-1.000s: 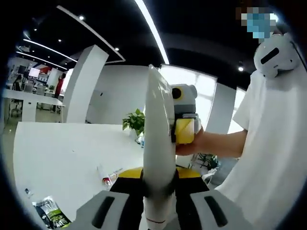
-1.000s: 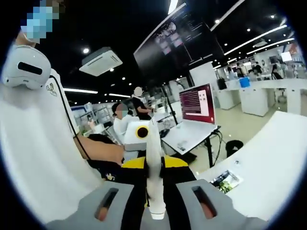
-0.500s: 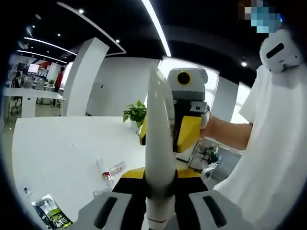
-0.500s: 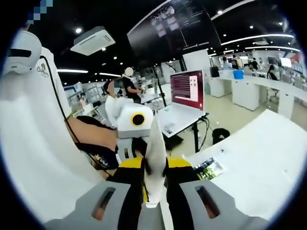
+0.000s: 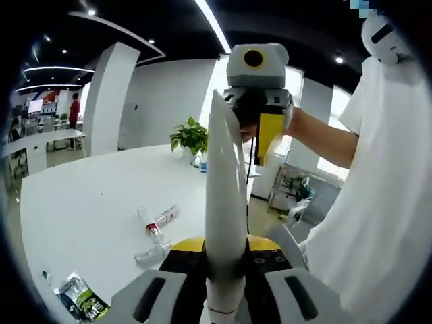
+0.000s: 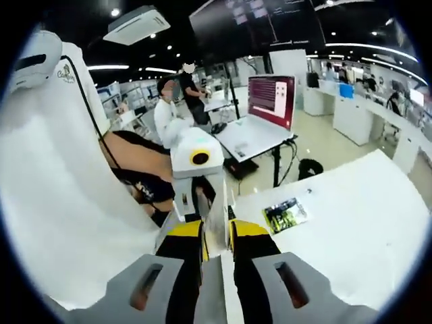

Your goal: Arrange the skincare products in the storage area until every visible bottle or jar stands upright without overlapping.

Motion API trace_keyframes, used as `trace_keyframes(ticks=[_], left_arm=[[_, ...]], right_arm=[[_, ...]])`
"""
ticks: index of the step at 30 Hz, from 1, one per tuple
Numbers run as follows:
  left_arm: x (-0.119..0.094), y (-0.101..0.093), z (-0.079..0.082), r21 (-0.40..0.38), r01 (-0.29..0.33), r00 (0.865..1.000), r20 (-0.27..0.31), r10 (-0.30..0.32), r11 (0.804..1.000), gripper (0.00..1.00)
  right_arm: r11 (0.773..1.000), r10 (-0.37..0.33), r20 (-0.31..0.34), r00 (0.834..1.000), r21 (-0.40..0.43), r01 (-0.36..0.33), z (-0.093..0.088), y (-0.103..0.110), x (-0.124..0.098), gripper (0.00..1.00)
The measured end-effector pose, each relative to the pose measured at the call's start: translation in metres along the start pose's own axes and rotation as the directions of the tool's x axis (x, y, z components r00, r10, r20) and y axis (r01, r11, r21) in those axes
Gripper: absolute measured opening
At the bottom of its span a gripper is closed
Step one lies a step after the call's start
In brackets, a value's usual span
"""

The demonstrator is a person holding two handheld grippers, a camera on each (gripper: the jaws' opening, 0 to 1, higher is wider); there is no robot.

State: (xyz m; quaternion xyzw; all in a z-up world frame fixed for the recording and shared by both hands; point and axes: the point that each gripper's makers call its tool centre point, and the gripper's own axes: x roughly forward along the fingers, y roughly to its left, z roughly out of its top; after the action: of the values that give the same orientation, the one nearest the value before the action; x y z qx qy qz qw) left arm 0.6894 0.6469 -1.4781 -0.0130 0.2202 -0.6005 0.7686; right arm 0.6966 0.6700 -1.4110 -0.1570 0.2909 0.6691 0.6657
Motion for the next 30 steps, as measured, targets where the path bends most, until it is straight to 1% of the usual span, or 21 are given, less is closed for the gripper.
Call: trace_keyframes(ticks=[2, 3, 4, 7, 8, 9, 11, 15, 16, 19, 21, 23, 25, 27, 30], left_arm=[[0.003, -0.001, -0.001, 0.010, 0.000, 1.000, -0.014, 0.000, 1.000, 0.19], [0.004, -0.001, -0.007, 0.023, -0.004, 0.999, -0.041, 0.005, 1.000, 0.19], [0.005, -0.001, -0.009, 0.032, -0.007, 0.999, -0.049, 0.009, 0.999, 0.19], [0.007, -0.002, -0.013, 0.038, -0.007, 0.997, -0.071, 0.009, 0.999, 0.19], [0.007, -0.001, -0.014, 0.052, -0.011, 0.997, -0.079, 0.015, 0.999, 0.19], [0.008, -0.002, -0.016, 0.081, -0.004, 0.995, -0.095, 0.012, 0.997, 0.19], [0.011, -0.001, -0.018, 0.078, -0.005, 0.994, -0.107, 0.013, 0.997, 0.20], [0.014, 0.001, -0.023, 0.100, -0.004, 0.992, -0.126, 0.016, 0.995, 0.21], [0.015, 0.002, -0.024, 0.116, -0.005, 0.992, -0.126, 0.019, 0.993, 0.22], [0.017, 0.003, -0.028, 0.123, -0.013, 0.993, -0.119, 0.028, 0.992, 0.23], [0.017, 0.003, -0.030, 0.101, -0.012, 0.993, -0.112, 0.024, 0.995, 0.23], [0.018, 0.000, -0.032, 0.082, -0.005, 0.994, -0.106, 0.013, 0.997, 0.24], [0.018, 0.000, -0.033, 0.064, -0.002, 0.995, -0.101, 0.009, 0.998, 0.24], [0.018, 0.002, -0.034, 0.055, -0.011, 0.995, -0.100, 0.017, 0.998, 0.25], [0.017, 0.009, -0.038, 0.046, -0.030, 0.992, -0.117, 0.036, 0.998, 0.25]], right_arm=[[1.000, -0.018, -0.040, 0.999, 0.003, 0.018, -0.006, -0.002, 0.003, 0.11], [0.999, -0.011, -0.063, 0.998, 0.036, 0.014, -0.009, 0.001, 0.003, 0.10], [0.998, -0.005, -0.082, 0.997, 0.056, 0.009, -0.012, 0.002, 0.004, 0.10], [1.000, -0.023, -0.135, 0.991, -0.001, 0.023, -0.018, 0.002, 0.006, 0.10], [1.000, -0.017, -0.140, 0.990, 0.002, 0.018, -0.018, 0.004, 0.007, 0.09], [1.000, 0.001, -0.160, 0.987, 0.006, 0.000, -0.021, 0.007, 0.007, 0.08], [1.000, -0.008, -0.171, 0.985, -0.003, 0.008, -0.023, 0.005, 0.008, 0.07], [1.000, -0.015, -0.180, 0.983, -0.028, 0.010, -0.027, 0.006, 0.009, 0.06], [0.999, -0.020, -0.185, 0.983, -0.039, 0.013, -0.029, 0.006, 0.010, 0.05], [0.999, -0.028, -0.196, 0.980, -0.044, 0.020, -0.032, 0.005, 0.013, 0.05], [0.999, -0.023, -0.205, 0.978, -0.036, 0.016, -0.034, 0.006, 0.014, 0.05], [1.000, -0.018, -0.212, 0.977, -0.004, 0.017, -0.036, 0.006, 0.015, 0.05], [1.000, -0.015, -0.211, 0.977, 0.005, 0.017, -0.037, 0.005, 0.015, 0.05], [1.000, -0.024, -0.207, 0.978, 0.014, 0.027, -0.038, 0.003, 0.015, 0.04], [0.999, -0.039, -0.214, 0.976, 0.009, 0.042, -0.039, 0.000, 0.015, 0.04]])
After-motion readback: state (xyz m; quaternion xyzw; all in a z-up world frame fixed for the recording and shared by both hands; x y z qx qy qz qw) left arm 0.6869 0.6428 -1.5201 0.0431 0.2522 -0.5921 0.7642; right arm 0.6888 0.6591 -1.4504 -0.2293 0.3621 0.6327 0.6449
